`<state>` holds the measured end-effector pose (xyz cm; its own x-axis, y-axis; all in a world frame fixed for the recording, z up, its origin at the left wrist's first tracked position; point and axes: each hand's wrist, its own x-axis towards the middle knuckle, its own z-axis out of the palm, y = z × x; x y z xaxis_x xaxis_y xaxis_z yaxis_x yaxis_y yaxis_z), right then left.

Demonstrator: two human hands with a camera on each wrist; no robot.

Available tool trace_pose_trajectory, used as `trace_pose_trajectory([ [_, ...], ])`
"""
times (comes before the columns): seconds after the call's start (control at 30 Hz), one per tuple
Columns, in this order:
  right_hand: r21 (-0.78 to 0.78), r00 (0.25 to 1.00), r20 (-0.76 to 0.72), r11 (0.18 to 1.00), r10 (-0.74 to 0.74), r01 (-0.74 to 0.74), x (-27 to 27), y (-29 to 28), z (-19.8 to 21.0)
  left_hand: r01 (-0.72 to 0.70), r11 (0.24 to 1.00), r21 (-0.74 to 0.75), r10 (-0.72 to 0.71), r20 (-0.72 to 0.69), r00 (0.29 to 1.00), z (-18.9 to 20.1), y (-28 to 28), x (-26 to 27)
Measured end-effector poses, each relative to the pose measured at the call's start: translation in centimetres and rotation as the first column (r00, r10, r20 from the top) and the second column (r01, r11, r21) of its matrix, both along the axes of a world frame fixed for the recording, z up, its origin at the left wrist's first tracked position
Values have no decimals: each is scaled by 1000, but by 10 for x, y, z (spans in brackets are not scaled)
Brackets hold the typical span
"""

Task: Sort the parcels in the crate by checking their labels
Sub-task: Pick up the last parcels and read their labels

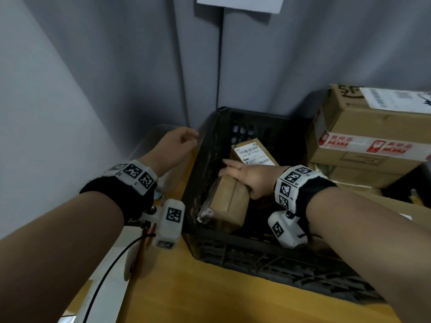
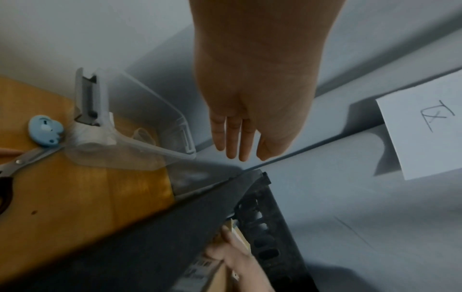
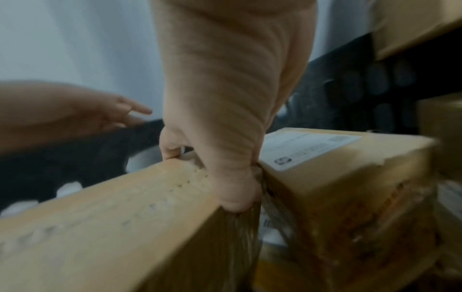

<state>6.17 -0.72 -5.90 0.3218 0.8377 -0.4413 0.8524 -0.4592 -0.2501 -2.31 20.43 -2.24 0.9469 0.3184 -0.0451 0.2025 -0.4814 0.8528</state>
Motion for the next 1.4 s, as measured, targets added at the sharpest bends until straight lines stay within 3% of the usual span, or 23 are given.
trace_pose_trajectory([
  [0.27, 214, 992, -34, 969, -119, 124, 7, -28, 42, 94, 985, 145, -84, -78, 993, 27, -23, 10],
  [0.37, 285, 980, -48, 938, -191, 197, 12, -41, 58, 108, 985, 136, -97, -87, 992, 39, -34, 12],
  [0.47, 446, 961, -64, 854, -268, 268, 14, -50, 72, 109, 994, -5, -109, -94, 990, 51, -45, 13],
  [0.53, 552, 941, -69, 773, -332, 314, 15, -56, 76, 27, 980, -198, -46, -94, 994, 57, -49, 14],
  [0.6, 623, 914, -68, 698, -401, 353, 15, -61, 77, -75, 888, -453, 22, -120, 992, 60, -52, 16],
  [0.63, 650, 899, -66, 665, -432, 367, 13, -63, 78, -107, 852, -512, 41, -140, 989, 60, -53, 17],
  [0.77, 717, 817, -26, 559, -576, 416, 4, -67, 75, -78, 820, -567, -70, -236, 969, 60, -59, 16],
  [0.9, 742, 754, 42, 526, -655, 415, -6, -66, 73, -63, 704, -707, -170, -254, 952, 61, -72, 13],
  [0.97, 736, 754, 54, 537, -654, 413, -10, -67, 72, -74, 668, -741, -129, -213, 968, 61, -77, 13],
  [1.03, 734, 767, 33, 536, -641, 417, -12, -68, 72, -90, 683, -725, -15, -137, 990, 59, -80, 16],
  [1.17, 701, 804, -174, 502, -568, 507, -14, -69, 76, -107, 665, -739, 163, 3, 987, 54, -77, 18],
  [1.23, 708, 762, -390, 361, -517, 607, -15, -68, 79, -72, 661, -747, 158, 44, 987, 54, -75, 16],
  [1.33, 627, 608, -672, 112, -423, 771, -16, -65, 82, -14, 651, -759, 125, 89, 988, 54, -74, 12],
  [1.4, 559, 527, -755, 36, -389, 828, -16, -64, 83, 34, 622, -782, 88, 113, 990, 53, -77, 8],
])
